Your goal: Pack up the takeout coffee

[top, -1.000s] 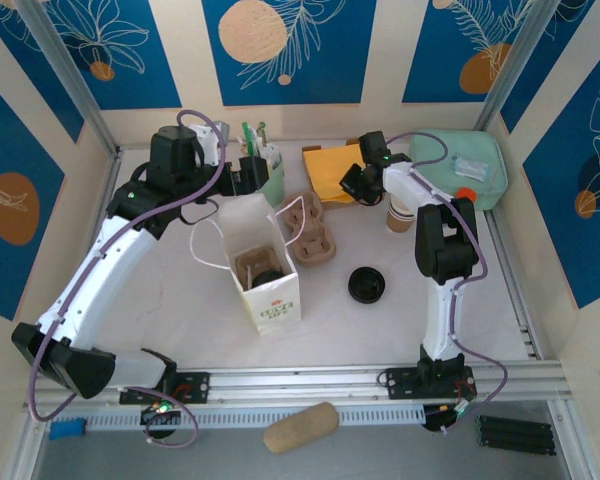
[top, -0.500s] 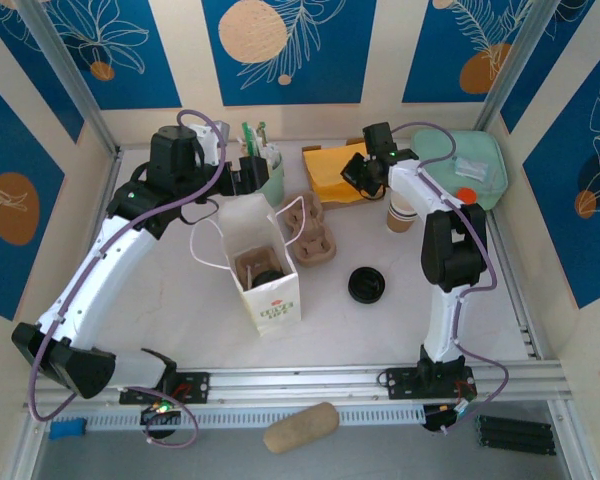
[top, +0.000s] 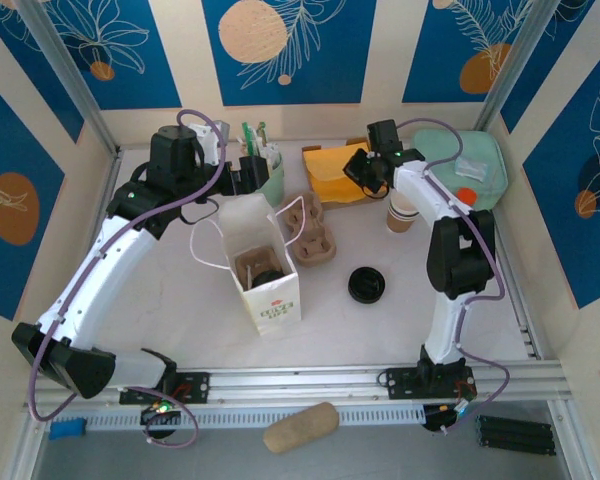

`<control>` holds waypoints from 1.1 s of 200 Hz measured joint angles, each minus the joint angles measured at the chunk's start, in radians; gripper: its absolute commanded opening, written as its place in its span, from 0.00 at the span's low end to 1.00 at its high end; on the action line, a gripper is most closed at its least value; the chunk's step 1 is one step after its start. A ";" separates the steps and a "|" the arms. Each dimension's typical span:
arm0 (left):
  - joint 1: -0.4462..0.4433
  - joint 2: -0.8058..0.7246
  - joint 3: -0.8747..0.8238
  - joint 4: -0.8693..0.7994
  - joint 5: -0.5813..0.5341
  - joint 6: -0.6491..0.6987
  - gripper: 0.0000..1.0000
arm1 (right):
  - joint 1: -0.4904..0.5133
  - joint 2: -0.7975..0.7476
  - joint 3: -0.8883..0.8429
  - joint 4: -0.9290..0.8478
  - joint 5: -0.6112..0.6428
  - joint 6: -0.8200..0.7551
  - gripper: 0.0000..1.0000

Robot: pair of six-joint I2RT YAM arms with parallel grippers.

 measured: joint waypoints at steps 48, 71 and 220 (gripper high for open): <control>0.000 0.000 0.000 0.000 0.000 0.000 0.99 | -0.003 -0.037 -0.040 0.017 -0.008 0.000 0.00; 0.000 0.000 0.000 0.001 0.000 0.000 0.99 | -0.003 -0.058 -0.091 0.029 -0.011 0.001 0.00; -0.003 0.000 0.000 0.001 0.000 0.000 0.99 | 0.014 -0.072 -0.279 0.072 -0.014 0.057 0.61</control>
